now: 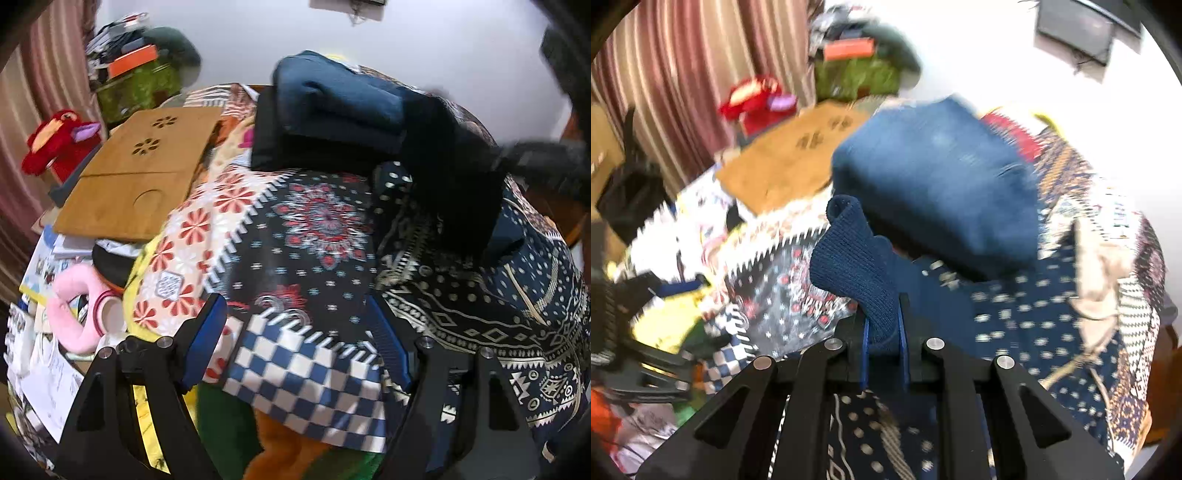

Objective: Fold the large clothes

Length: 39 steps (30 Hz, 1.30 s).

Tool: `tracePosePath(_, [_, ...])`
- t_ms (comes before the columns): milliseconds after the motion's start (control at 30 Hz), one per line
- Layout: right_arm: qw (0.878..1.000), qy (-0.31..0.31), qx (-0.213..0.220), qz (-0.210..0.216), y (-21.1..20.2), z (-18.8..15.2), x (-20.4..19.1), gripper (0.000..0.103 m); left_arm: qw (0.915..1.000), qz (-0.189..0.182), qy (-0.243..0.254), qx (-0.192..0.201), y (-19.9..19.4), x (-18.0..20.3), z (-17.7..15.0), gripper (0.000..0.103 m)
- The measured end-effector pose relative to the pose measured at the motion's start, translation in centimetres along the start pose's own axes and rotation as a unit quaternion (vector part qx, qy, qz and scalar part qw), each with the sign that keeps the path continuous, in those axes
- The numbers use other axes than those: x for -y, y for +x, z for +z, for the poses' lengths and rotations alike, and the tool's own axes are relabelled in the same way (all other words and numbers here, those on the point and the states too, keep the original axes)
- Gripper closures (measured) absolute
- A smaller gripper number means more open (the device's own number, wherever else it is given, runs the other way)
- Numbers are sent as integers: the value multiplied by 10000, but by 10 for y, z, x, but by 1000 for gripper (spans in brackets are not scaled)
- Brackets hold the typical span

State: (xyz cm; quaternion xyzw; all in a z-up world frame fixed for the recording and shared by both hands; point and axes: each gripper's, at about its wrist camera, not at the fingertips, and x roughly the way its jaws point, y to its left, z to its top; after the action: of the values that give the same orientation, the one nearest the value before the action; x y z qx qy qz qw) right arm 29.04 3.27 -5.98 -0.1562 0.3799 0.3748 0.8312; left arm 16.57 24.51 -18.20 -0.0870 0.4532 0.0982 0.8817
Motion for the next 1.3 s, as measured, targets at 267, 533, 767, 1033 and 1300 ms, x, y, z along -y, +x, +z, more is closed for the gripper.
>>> tracePosePath(267, [9948, 590, 694, -464, -60, -3, 52, 92, 9979, -263, 436, -408, 31, 43, 9, 26])
tracePosePath(533, [9791, 1546, 1058, -792, -101, -34, 109, 92, 9873, 406, 1311, -797, 87, 89, 13, 25])
tracePosePath(767, [9620, 2319, 943, -1089, -114, -79, 154, 92, 9890, 841, 1097, -526, 95, 87, 24, 25])
tracePosePath(1033, [9472, 2972, 315, -1164, -92, -148, 185, 92, 9931, 875, 500, -599, 101, 53, 29, 25])
tracePosePath(1300, [9257, 3630, -160, -1050, -79, -197, 199, 92, 9897, 1035, 788, -602, 100, 66, 19, 23])
